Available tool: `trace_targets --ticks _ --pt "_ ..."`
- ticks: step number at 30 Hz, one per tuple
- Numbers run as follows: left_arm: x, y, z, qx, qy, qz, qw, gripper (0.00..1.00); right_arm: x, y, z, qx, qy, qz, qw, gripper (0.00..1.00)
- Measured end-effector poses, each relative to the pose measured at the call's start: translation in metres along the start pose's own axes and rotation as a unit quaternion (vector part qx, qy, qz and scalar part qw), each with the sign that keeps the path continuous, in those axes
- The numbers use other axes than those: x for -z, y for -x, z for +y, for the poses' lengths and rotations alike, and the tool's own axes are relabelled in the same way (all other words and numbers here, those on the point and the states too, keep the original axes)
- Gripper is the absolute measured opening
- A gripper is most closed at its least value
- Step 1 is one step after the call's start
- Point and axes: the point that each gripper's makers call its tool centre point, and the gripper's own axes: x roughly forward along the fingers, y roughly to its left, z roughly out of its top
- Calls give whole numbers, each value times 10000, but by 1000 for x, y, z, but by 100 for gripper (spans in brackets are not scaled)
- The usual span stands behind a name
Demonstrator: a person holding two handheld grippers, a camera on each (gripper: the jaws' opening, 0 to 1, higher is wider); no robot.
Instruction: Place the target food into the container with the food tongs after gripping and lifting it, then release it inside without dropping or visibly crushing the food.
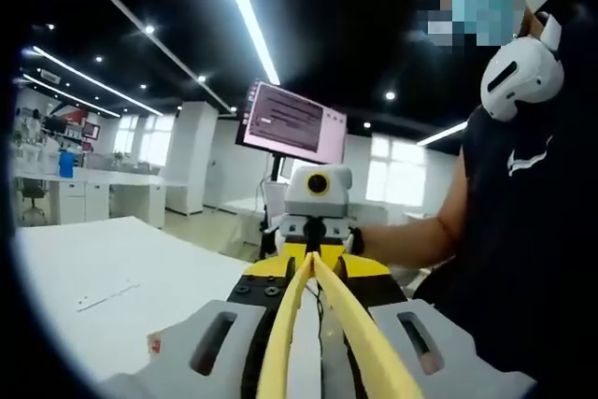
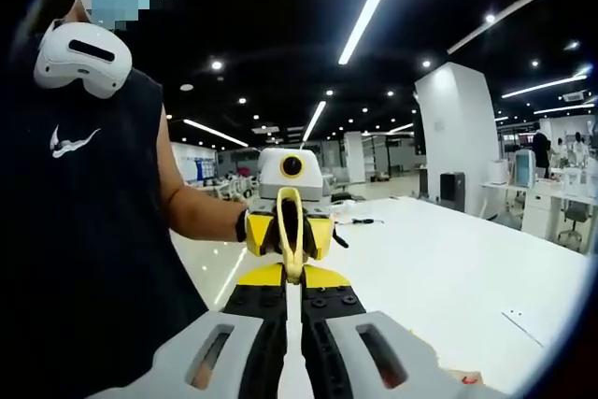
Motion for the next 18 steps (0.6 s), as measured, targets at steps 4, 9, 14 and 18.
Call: trace_targets --ticks 4,9,14,18 --pt "-2 0 5 -154 -77 -10 9999 15 -1 1 -5 133 2 -91 9999 7" --pt "-2 1 9 -253 -220 26 9994 20 -2 2 -10 280 -197 -216 9992 21" --pt "0 9 15 -389 -256 37 9989 21 -1 9 -15 414 -487 -359 9973 21" --pt "-1 10 14 -364 -288 -3 9989 22 -7 8 -14 380 -601 -584 9958 26"
